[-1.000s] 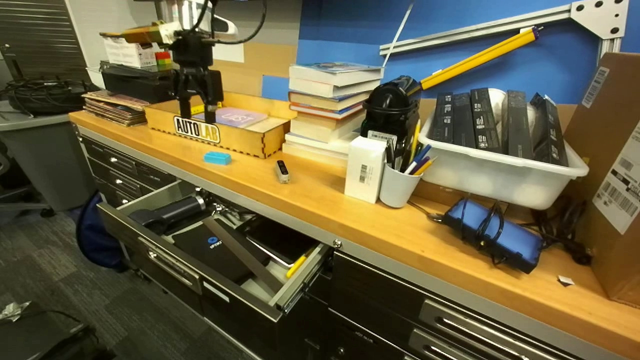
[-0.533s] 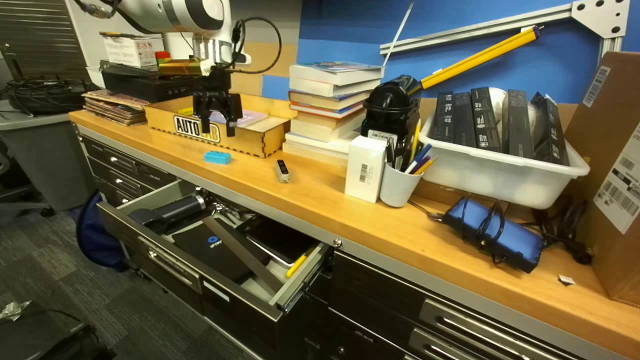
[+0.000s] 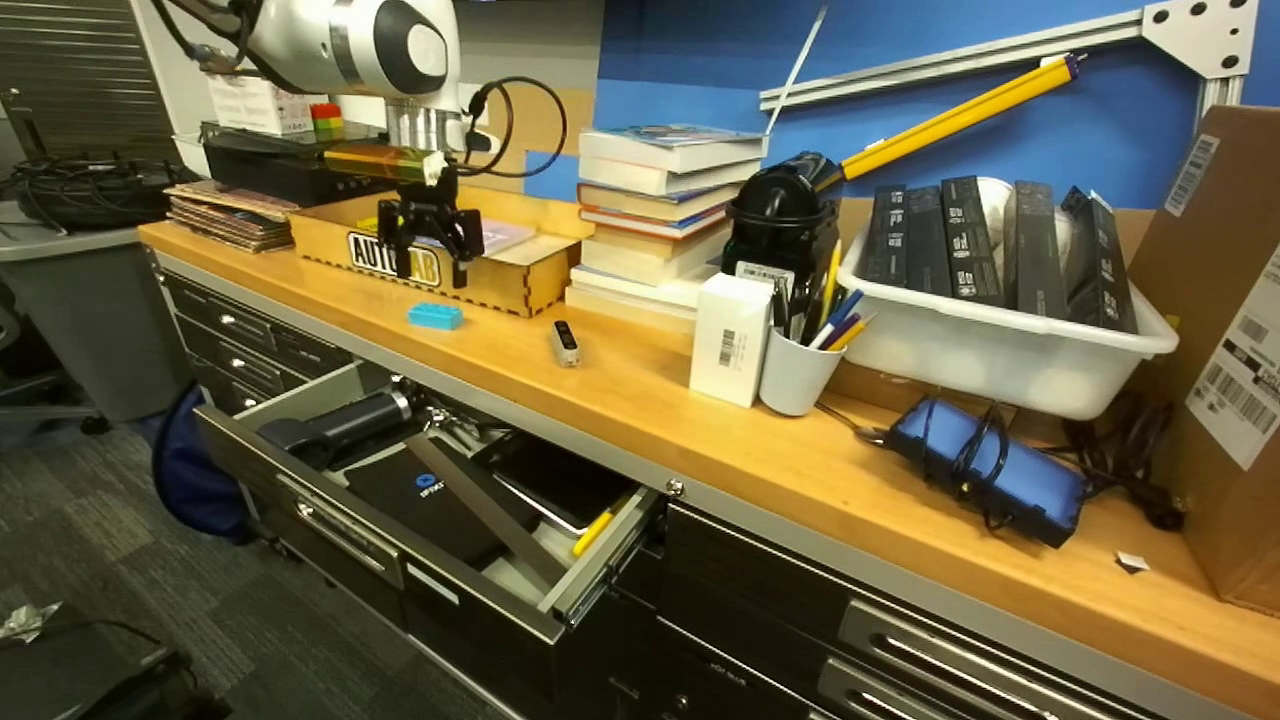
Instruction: Put the blue Lego in the open drawer and then close the drawer
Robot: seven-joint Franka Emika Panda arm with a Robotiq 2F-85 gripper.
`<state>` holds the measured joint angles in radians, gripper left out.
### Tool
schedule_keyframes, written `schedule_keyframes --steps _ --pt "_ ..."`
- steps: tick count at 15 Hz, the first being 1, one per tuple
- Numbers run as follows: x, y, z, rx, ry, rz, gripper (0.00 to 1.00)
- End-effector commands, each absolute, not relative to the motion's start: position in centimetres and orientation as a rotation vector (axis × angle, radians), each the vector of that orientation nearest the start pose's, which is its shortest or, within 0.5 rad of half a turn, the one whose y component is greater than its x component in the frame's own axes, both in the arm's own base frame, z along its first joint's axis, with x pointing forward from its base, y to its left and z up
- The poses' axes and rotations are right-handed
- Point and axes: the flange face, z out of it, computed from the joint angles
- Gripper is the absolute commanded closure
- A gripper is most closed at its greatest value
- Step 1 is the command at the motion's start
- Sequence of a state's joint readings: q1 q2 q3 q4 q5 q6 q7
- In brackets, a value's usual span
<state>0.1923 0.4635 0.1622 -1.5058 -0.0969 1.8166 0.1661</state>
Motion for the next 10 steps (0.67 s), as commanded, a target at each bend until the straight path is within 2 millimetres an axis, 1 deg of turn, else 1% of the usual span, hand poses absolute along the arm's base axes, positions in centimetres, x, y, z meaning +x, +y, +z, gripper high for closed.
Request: schedule_keyframes --steps 1,4,6,7,10 --pt "64.8 19.6 37.4 -3.124 -0.391 0.212 0.0" --pt "65.5 17.7 35.7 -3.121 -0.386 0.25 0.0" --pt "65.7 16.9 35.0 -3.103 -0.383 0.262 0.0" --pt "65.7 16.8 35.0 -3.087 -0.396 0.265 0.0" --pt "64.9 17.9 35.3 -3.036 -0.506 0.237 0.0"
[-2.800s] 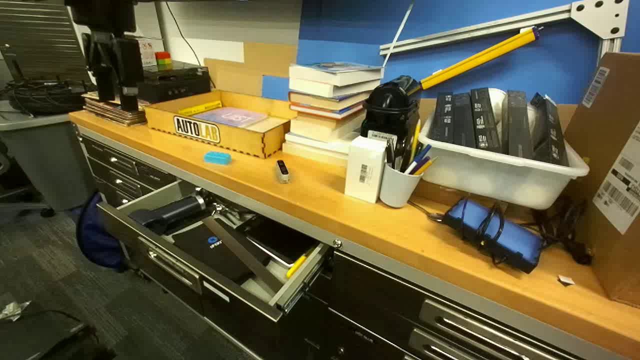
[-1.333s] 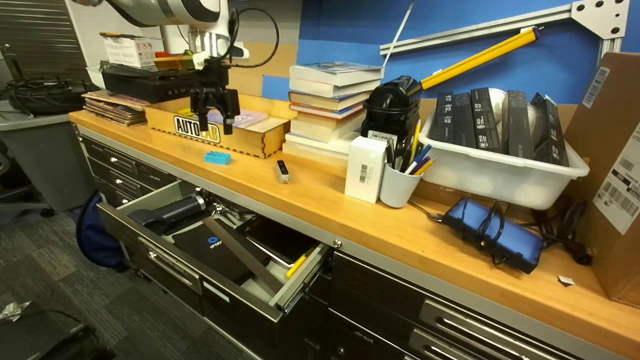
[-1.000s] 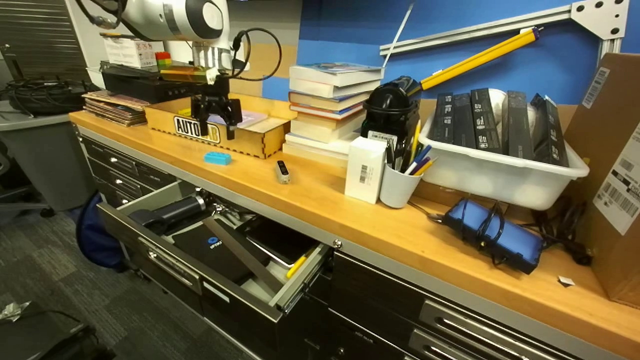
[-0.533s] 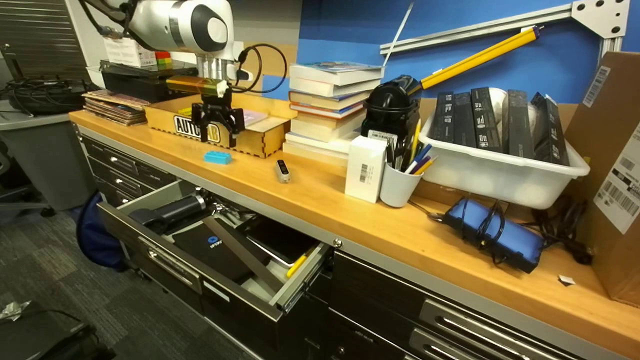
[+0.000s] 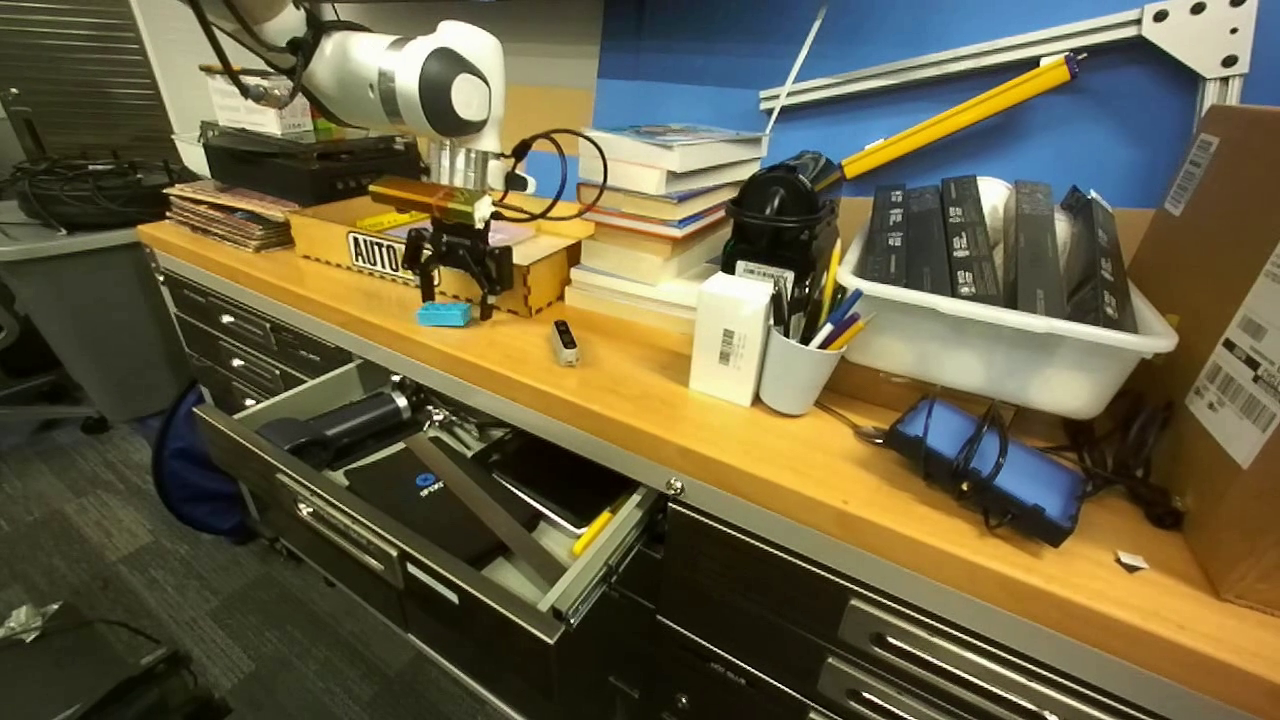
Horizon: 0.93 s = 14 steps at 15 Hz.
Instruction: Put the blue Lego in the open drawer and then close the drawer
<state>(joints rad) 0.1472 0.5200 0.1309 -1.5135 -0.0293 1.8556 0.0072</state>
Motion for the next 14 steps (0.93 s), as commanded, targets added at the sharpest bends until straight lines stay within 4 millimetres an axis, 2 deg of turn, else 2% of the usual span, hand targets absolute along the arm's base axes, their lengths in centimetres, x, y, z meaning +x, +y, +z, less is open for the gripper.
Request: schedule_keyframes --steps 1,6,7,8,14 --pt "64.7 18.2 35.4 -3.024 -0.53 0.23 0.0" --pt "63.5 19.4 35.0 -3.002 -0.554 0.234 0.0" --pt "63.3 19.4 35.0 -3.005 -0.544 0.232 0.25" --pt "63.1 19.4 35.1 -3.013 -0.528 0.229 0.26" --pt "62.1 19.0 35.6 -3.036 -0.415 0.203 0.73"
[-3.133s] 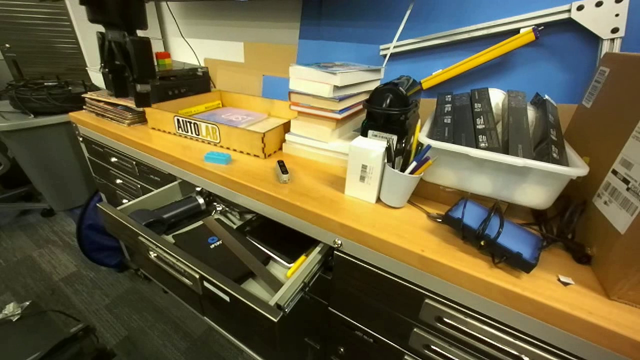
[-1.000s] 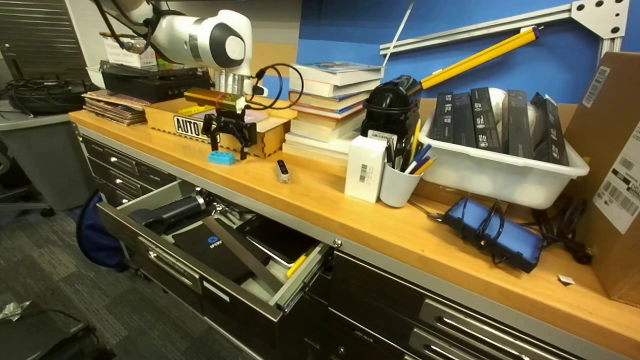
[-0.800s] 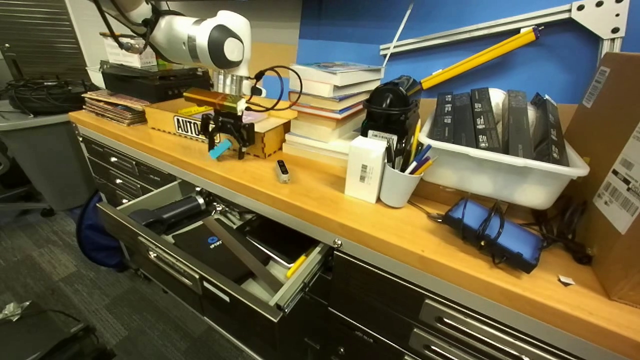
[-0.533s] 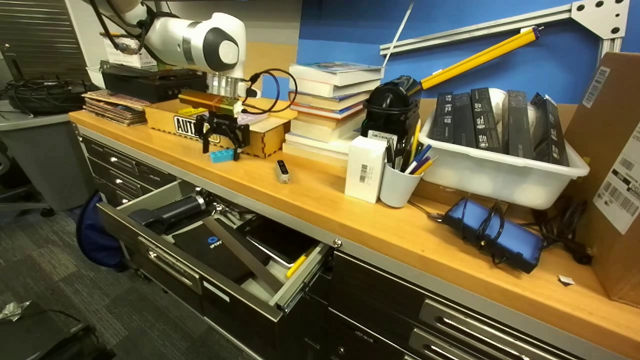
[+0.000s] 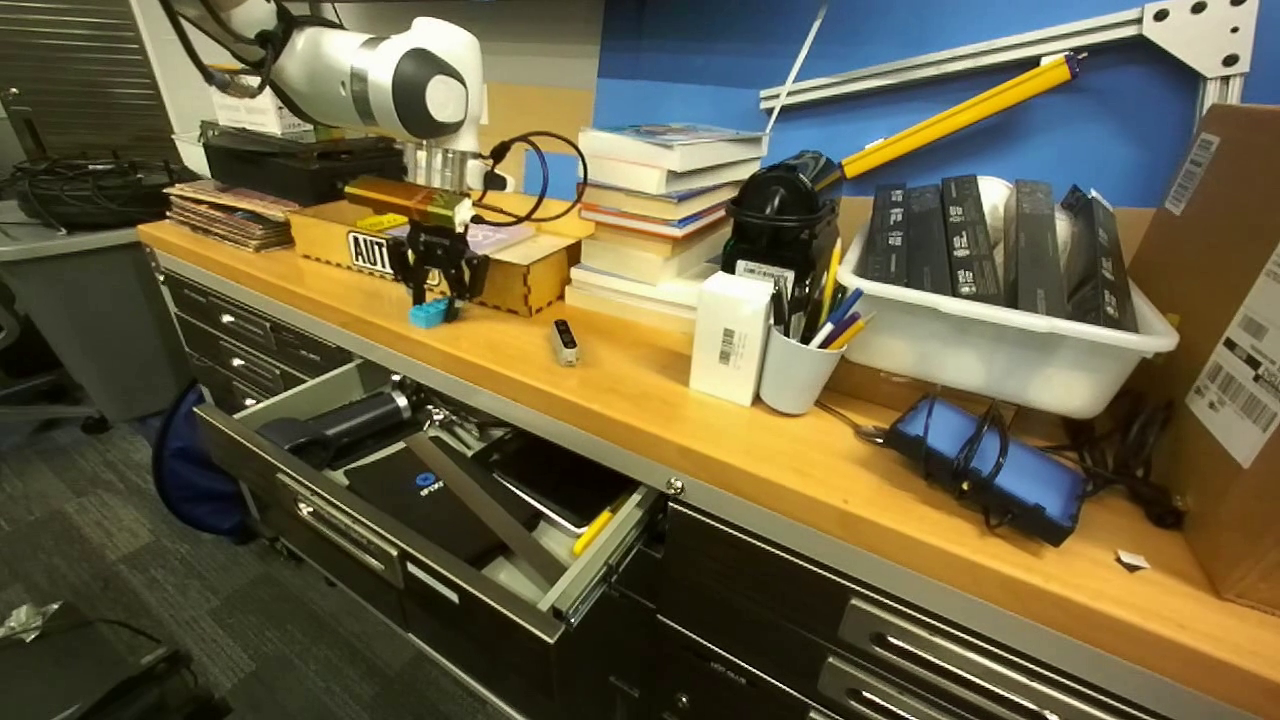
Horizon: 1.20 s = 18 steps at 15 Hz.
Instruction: Put the blue Lego in the open drawer and then close the drawer
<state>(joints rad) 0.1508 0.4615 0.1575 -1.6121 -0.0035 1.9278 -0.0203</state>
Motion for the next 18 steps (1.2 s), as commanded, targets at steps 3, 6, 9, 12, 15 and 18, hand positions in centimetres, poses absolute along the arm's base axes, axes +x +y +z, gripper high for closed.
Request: schedule_keyframes --steps 3,6,9,12,15,18 --pt "59.9 18.6 36.4 -3.062 -0.324 0.219 0.85" --pt "55.4 18.3 35.5 -3.105 -0.224 0.274 0.85" --pt "51.8 17.6 34.5 -3.132 0.019 0.297 0.84" --pt "48.5 15.9 31.5 -3.131 0.288 0.381 0.85" --pt "46.5 13.8 29.1 -3.077 0.534 0.434 0.85" --pt "45.6 11.8 28.0 -2.988 0.745 0.425 0.38"
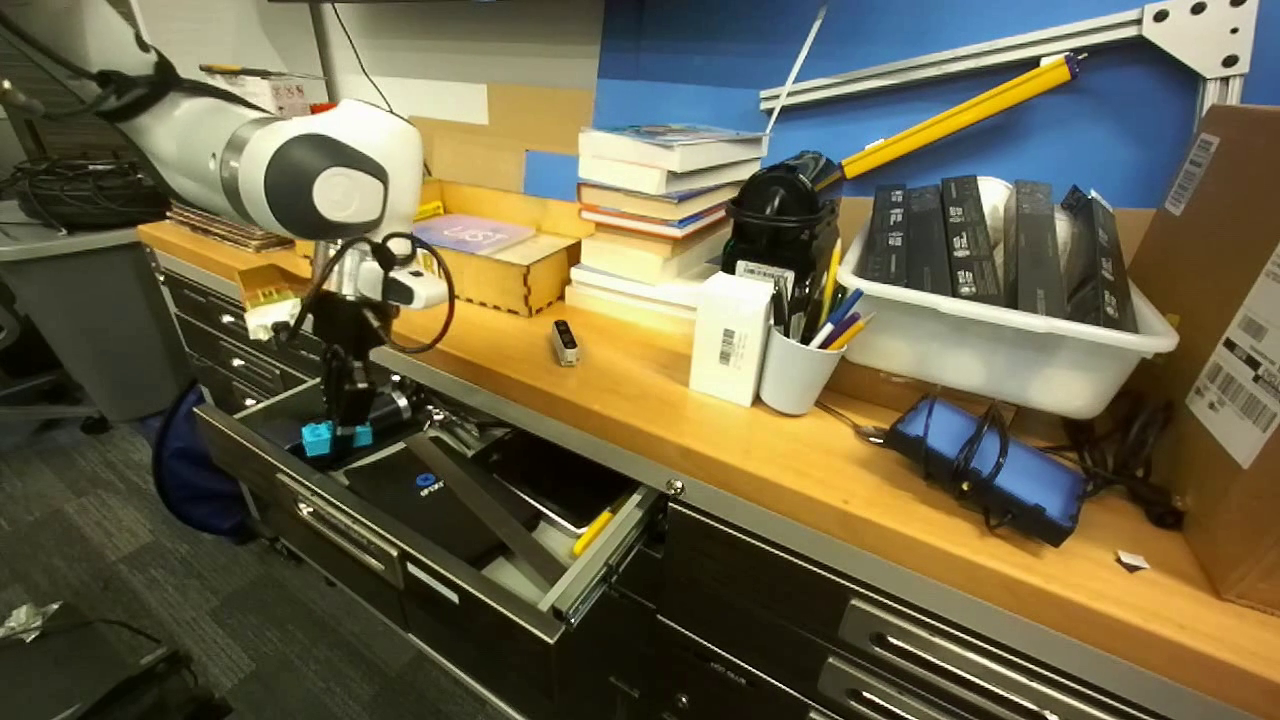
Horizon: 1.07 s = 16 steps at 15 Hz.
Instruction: Put the blue Lego in the open drawer and then close the drawer
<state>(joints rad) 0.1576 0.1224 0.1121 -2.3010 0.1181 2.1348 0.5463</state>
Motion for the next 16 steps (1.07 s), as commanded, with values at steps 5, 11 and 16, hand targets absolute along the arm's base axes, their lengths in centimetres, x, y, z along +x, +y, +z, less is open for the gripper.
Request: schedule_keyframes --steps 5,11,16 --pt "43.6 9.4 28.3 -2.832 0.99 0.308 0.01" --pt "38.6 9.2 27.0 -2.893 0.844 0.437 0.0" --pt "38.7 10.0 25.0 -2.941 0.58 0.699 0.0"
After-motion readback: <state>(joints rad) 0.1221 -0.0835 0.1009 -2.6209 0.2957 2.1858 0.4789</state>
